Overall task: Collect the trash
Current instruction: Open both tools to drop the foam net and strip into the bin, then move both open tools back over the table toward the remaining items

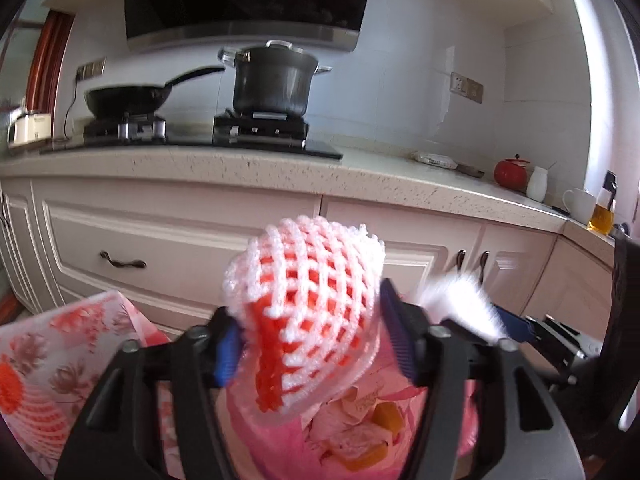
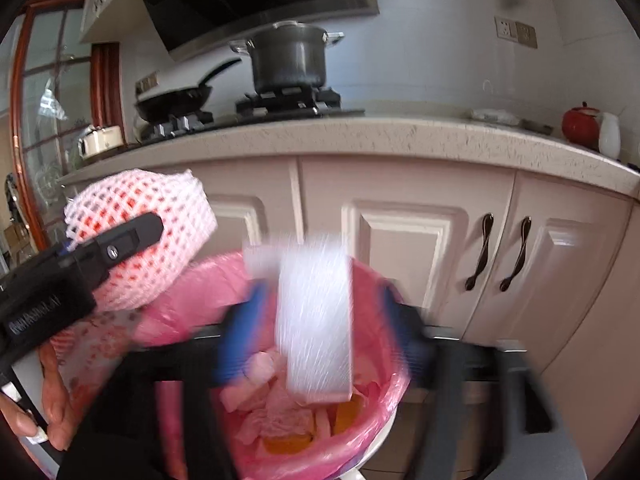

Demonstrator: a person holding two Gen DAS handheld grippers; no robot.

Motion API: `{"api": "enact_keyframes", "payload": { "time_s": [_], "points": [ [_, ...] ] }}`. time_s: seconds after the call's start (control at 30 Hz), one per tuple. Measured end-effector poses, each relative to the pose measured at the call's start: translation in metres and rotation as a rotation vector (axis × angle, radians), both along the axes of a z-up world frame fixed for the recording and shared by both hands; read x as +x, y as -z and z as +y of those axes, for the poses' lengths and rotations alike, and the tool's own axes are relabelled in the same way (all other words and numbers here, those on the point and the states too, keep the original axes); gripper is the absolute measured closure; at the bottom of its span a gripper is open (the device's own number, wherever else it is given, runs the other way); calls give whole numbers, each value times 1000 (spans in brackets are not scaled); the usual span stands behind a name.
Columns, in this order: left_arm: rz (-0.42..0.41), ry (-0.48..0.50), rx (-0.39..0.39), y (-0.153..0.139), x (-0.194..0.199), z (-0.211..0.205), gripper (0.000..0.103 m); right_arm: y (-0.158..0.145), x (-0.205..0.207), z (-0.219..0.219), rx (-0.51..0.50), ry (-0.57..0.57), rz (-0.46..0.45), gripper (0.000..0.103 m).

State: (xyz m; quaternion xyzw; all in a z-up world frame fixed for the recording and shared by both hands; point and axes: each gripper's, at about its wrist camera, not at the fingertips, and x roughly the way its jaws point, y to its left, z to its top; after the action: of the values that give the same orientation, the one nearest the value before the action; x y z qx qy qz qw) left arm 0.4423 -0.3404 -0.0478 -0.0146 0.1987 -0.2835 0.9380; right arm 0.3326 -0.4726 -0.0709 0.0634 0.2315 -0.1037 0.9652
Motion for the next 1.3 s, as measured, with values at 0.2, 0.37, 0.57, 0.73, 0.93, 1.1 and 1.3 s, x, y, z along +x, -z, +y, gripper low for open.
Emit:
{"api": "enact_keyframes", "payload": {
  "time_s": [0.2, 0.37, 0.57, 0.73, 0.93, 1.1, 1.3],
  "points": [
    [-9, -4, -10, 3, 9, 3, 30, 12, -13, -4, 13, 8, -7, 25],
    [-10, -35, -19, -1, -4, 24, 26, 7, -39, 0, 20, 21, -15, 25],
    [-10, -117, -9, -8, -47, 73, 6, -11, -76, 27, 3, -6, -33, 24],
    [-15, -182, 14, -13, -95, 125, 5, -27, -113, 65, 14, -44, -66, 21],
    [-26, -267, 27, -14, -158, 203, 5, -42, -147, 118, 35, -107, -84, 18],
    [-13, -337, 63, -8, -206, 267, 5, -41, -162, 162, 51, -158, -64, 18],
    [-3, -418, 126, 4, -245, 329, 5, -33, -160, 218, 48, -234, -5, 18]
  ]
}}
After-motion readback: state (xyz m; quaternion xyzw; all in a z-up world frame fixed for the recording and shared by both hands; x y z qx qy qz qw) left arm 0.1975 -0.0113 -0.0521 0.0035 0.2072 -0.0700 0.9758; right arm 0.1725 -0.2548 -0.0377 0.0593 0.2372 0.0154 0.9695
